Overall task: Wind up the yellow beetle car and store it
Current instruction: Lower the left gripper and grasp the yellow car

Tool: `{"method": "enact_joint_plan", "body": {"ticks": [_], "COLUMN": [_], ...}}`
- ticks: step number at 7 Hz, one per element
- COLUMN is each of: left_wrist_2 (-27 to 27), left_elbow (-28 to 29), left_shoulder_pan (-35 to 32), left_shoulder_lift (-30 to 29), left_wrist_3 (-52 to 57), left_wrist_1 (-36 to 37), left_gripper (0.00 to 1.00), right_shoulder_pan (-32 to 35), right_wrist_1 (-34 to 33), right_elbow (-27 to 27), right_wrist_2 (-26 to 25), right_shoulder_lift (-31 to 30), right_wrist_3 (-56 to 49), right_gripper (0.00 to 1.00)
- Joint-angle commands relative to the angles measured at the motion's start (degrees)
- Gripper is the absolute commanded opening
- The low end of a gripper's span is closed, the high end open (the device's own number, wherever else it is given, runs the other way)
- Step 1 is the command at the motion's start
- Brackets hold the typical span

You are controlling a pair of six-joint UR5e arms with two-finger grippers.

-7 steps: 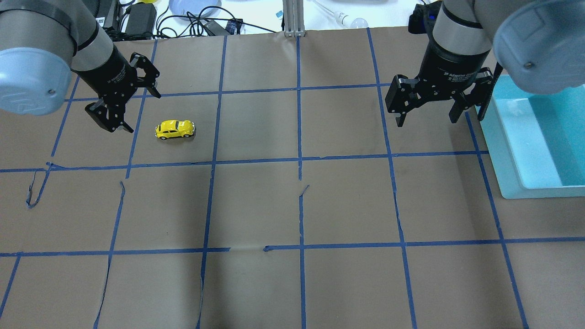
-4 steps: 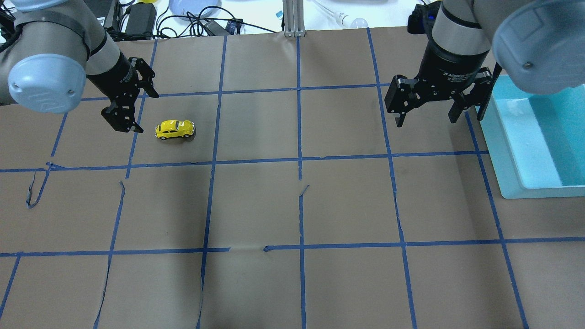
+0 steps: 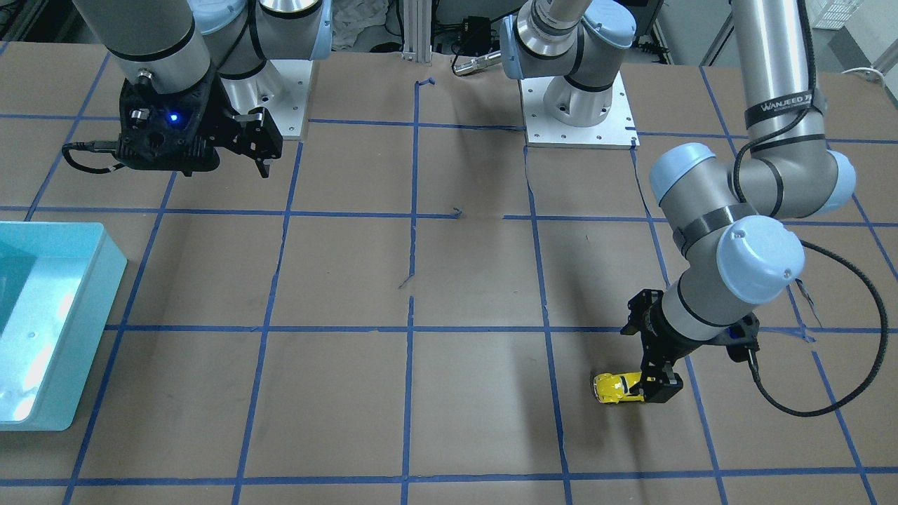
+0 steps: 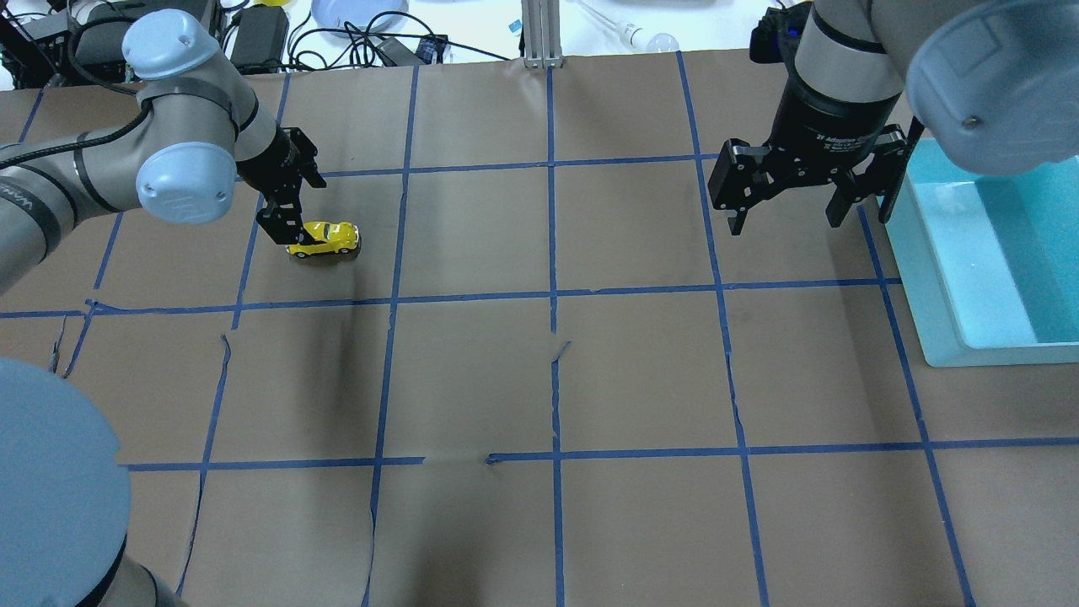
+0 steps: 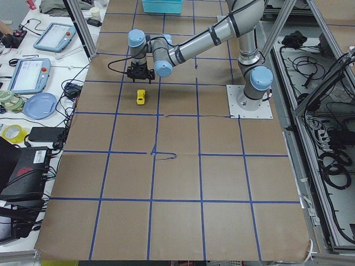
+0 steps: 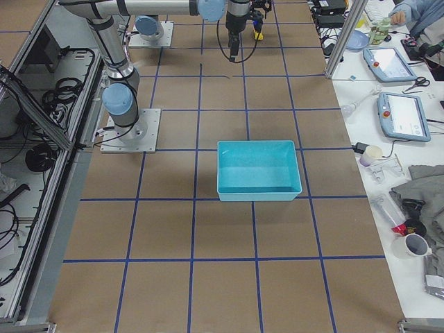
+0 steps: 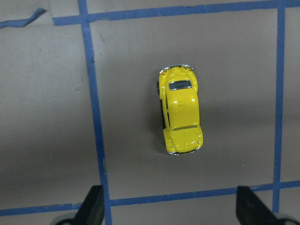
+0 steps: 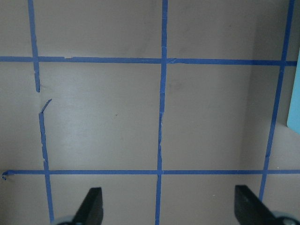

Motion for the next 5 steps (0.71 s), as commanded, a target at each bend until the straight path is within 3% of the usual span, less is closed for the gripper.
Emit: {"method": "enact_joint_plan", "body": {"ticks": [1,5], "left_wrist_2": [0.35,2.02], "left_elbow": [0.42,2.79], "left_shoulder_pan": [0.83,1.01], "left_shoulder_lift": [-3.84,-6.75], "left_wrist_3": [-0.47,-0.38], "left_wrist_1": [0.52,0.52], "left_gripper": [1.00,1.00], "right_shoulder_pan": [-0.07,-0.24], "right_wrist_1": [-0.60,-5.35], "right_elbow": [-0.20,-2.22], "right_wrist_2": [-0.01,0.34], "right_shoulder_lift": [0.17,0.43], "right_wrist_3": [0.08,0.17], "right_gripper": [1.00,1.00]}}
